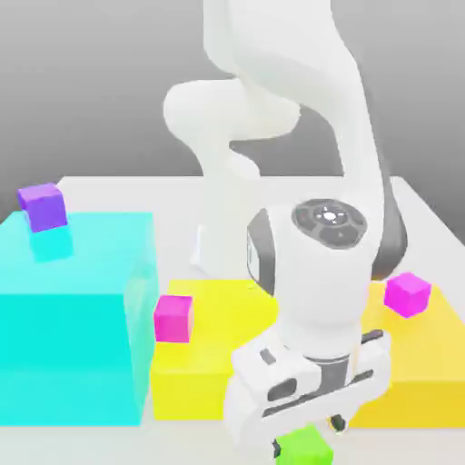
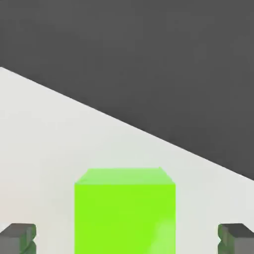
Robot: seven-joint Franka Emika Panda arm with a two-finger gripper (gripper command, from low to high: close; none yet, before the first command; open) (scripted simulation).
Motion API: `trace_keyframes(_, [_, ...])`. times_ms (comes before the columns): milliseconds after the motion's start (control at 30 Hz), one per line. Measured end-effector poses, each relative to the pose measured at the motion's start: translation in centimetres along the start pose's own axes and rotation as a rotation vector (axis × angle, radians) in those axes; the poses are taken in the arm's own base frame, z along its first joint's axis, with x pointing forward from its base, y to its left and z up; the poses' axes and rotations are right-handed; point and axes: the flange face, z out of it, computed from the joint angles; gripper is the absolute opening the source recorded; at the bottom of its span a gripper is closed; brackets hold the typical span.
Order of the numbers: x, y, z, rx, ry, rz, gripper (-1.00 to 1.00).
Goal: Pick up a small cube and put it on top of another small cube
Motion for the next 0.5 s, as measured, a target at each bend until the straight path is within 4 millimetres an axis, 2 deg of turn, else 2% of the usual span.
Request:
trace_keyframes(200, [0.0, 0.0, 0.4, 0.000, 0.000, 0.000, -1.00])
trace_keyframes(233, [0.0, 0.0, -0.1, 0.000, 0.000, 0.000, -1.00])
trace_keyframes(400, [0.0, 0.3, -5.9, -0.003, 0.002, -0.013, -1.00])
trace_keyframes(500, [0.1, 2.6, -8.8, -0.026, 0.017, -0.119, -1.00])
